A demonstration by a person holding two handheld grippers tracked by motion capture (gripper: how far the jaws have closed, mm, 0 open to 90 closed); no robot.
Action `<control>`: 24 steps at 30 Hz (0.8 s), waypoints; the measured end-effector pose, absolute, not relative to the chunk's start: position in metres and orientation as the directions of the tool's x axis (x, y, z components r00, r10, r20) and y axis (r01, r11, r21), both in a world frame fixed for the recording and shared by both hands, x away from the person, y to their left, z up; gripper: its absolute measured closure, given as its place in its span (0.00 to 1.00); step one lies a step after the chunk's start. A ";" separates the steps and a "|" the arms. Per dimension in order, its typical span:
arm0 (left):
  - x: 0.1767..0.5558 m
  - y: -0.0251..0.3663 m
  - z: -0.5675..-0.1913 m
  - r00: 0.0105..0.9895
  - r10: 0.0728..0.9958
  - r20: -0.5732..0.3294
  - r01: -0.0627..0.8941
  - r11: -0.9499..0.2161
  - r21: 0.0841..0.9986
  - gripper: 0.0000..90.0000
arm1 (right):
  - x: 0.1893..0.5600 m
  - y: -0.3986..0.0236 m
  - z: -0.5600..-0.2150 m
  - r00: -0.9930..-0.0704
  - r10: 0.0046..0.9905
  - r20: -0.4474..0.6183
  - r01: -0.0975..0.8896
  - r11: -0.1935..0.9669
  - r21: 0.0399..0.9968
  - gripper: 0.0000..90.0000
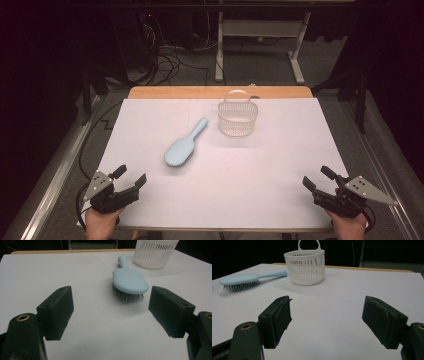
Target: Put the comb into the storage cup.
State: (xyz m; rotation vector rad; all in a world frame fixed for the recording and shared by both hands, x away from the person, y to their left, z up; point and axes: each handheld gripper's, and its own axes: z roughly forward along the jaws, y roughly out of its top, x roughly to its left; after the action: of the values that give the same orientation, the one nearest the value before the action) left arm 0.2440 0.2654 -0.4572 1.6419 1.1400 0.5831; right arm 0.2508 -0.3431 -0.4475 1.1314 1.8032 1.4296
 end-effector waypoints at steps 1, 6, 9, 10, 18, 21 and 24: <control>0.244 0.265 -0.457 0.437 0.887 -0.148 0.398 -0.043 0.916 0.22 | 0.251 -0.343 -0.447 -0.481 0.874 0.069 0.266 0.070 0.961 0.26; 0.243 0.266 -0.457 0.438 0.887 -0.146 0.397 -0.045 0.917 0.22 | 0.251 -0.342 -0.447 -0.479 0.875 0.070 0.267 0.069 0.961 0.26; 0.243 0.266 -0.457 0.437 0.888 -0.145 0.396 -0.045 0.917 0.22 | 0.250 -0.343 -0.447 -0.478 0.875 0.072 0.268 0.067 0.961 0.26; 0.242 0.265 -0.457 0.436 0.888 -0.147 0.396 -0.043 0.917 0.22 | 0.250 -0.343 -0.447 -0.478 0.875 0.069 0.265 0.068 0.962 0.26; 0.243 0.266 -0.456 0.438 0.886 -0.153 0.397 -0.038 0.917 0.22 | 0.251 -0.343 -0.448 -0.480 0.874 0.073 0.265 0.065 0.962 0.26; 0.243 0.265 -0.455 0.443 0.884 -0.149 0.393 -0.042 0.919 0.22 | 0.251 -0.343 -0.448 -0.483 0.873 0.070 0.264 0.069 0.962 0.26; 0.243 0.263 -0.454 0.450 0.881 -0.144 0.389 -0.048 0.920 0.22 | 0.250 -0.343 -0.448 -0.483 0.873 0.071 0.266 0.069 0.961 0.26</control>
State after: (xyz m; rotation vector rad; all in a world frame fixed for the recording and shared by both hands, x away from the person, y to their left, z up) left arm 0.2429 0.2632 -0.4537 1.6440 1.1212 0.5817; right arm 0.2502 -0.3430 -0.4475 1.1305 1.8046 1.4342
